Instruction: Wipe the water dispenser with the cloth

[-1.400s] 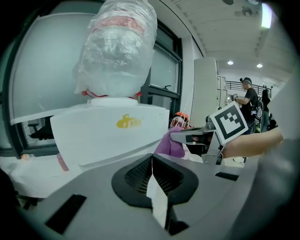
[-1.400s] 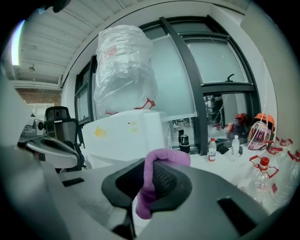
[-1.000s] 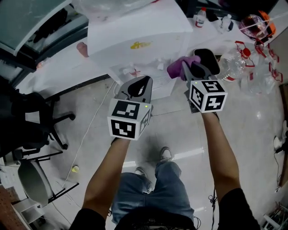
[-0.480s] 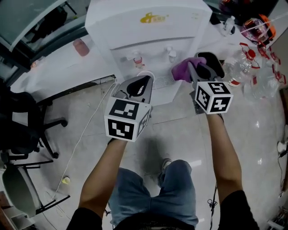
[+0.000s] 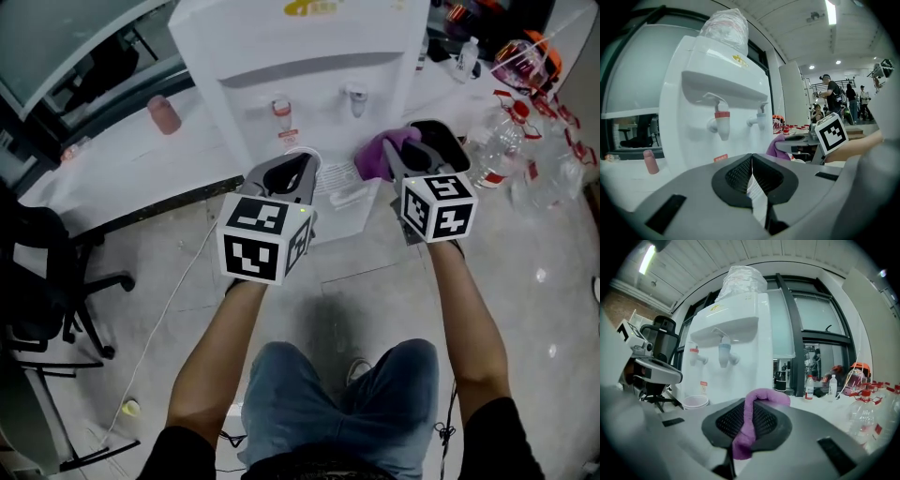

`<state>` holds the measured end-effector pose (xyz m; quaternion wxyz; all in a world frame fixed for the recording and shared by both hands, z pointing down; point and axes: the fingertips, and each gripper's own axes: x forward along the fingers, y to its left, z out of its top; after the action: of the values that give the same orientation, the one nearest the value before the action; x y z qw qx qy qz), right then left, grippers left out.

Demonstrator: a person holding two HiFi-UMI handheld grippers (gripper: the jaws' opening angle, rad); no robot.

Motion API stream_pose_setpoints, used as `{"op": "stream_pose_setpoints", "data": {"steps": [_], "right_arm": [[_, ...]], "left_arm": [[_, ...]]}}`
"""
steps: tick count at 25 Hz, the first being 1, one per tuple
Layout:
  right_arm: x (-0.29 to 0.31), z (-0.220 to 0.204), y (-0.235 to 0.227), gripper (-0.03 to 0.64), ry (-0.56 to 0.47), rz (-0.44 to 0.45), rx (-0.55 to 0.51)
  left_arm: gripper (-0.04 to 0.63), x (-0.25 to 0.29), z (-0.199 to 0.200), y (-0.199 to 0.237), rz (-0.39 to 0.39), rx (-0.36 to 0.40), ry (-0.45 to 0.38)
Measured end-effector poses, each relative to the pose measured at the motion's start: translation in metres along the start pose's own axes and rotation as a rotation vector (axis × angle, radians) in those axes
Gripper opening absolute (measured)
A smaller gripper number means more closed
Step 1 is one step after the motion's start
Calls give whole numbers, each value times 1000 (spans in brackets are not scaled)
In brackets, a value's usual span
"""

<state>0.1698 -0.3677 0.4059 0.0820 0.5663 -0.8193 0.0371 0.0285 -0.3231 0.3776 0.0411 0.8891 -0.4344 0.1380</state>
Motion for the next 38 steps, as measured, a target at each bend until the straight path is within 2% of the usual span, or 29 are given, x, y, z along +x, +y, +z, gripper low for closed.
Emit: {"op": "stream_pose_setpoints", "data": {"steps": [9, 15, 26, 35, 38], "right_arm": [[-4, -5, 0, 32, -64, -17, -25], [-34, 38, 25, 32, -130, 11, -59], [-53, 180, 138, 32, -340, 243, -156], [-22, 230, 205, 32, -389, 390, -177], [-16, 247, 223, 32, -416, 439, -144]], "left_arm": [[26, -2, -17, 6, 25, 19, -40], [26, -15, -8, 14, 36, 5, -49], [26, -64, 45, 66, 136, 14, -127], [26, -107, 52, 108, 254, -10, -159], [26, -123, 50, 119, 286, -24, -174]]}}
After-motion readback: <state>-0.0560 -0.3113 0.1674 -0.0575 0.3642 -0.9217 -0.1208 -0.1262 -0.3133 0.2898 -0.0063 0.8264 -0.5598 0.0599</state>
